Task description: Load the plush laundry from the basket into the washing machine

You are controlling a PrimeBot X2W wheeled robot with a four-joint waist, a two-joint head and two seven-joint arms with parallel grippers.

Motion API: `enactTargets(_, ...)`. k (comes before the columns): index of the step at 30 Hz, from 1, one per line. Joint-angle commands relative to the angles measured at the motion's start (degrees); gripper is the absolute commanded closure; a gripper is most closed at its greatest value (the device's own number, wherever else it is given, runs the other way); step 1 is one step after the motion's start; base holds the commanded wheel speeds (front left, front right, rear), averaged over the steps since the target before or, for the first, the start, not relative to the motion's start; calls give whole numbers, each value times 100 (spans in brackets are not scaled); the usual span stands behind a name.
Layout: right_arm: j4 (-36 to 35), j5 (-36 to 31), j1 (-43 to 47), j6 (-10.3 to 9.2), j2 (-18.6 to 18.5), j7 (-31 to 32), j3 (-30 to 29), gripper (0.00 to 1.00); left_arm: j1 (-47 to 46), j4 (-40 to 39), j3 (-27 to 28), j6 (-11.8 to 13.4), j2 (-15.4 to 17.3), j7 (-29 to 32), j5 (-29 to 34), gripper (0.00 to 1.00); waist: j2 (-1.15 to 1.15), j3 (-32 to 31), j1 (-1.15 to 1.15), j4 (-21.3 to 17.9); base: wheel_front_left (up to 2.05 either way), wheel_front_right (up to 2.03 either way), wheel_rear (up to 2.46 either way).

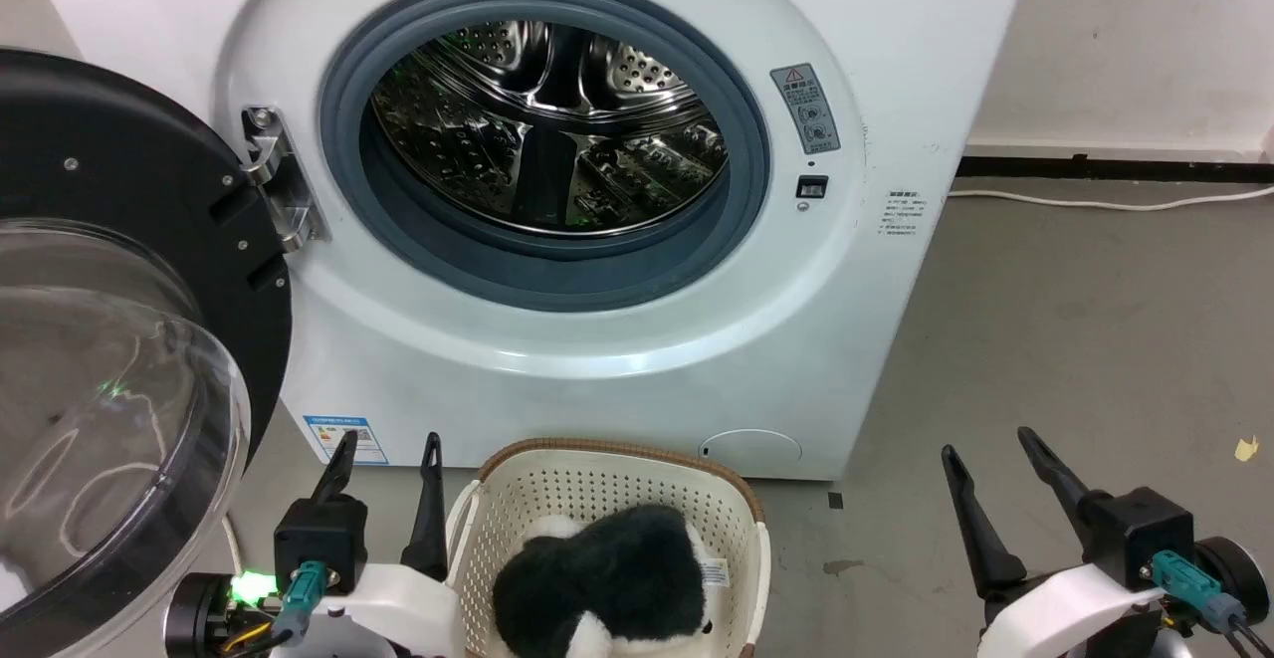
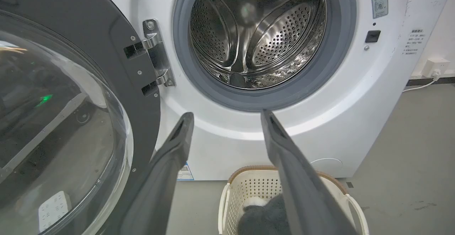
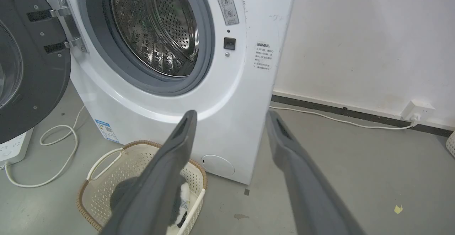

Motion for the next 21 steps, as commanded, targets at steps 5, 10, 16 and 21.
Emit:
enactTargets(5,-41,84,-25,-1,0,-101,-54,0,-31,-41,-98,62,0,-101,-46,0,0,109,0,-64,0,0,0)
enactTargets(10,-44,113,-82,-1,0,-161,-64,0,-92,-7,-151,96,0,-161,-54,0,0,262,0,-145,0,0,0)
enactTargets(16,-109,172,-177,-1,0,-233,-90,0,-203,59,-221,122,20,-233,-15,0,0,513,0,-272,0,0,0)
enactTargets(21,-134,220,-237,-1,0,-281,-102,0,-311,118,-298,126,67,-281,33,0,0,699,0,-374,0,0,0)
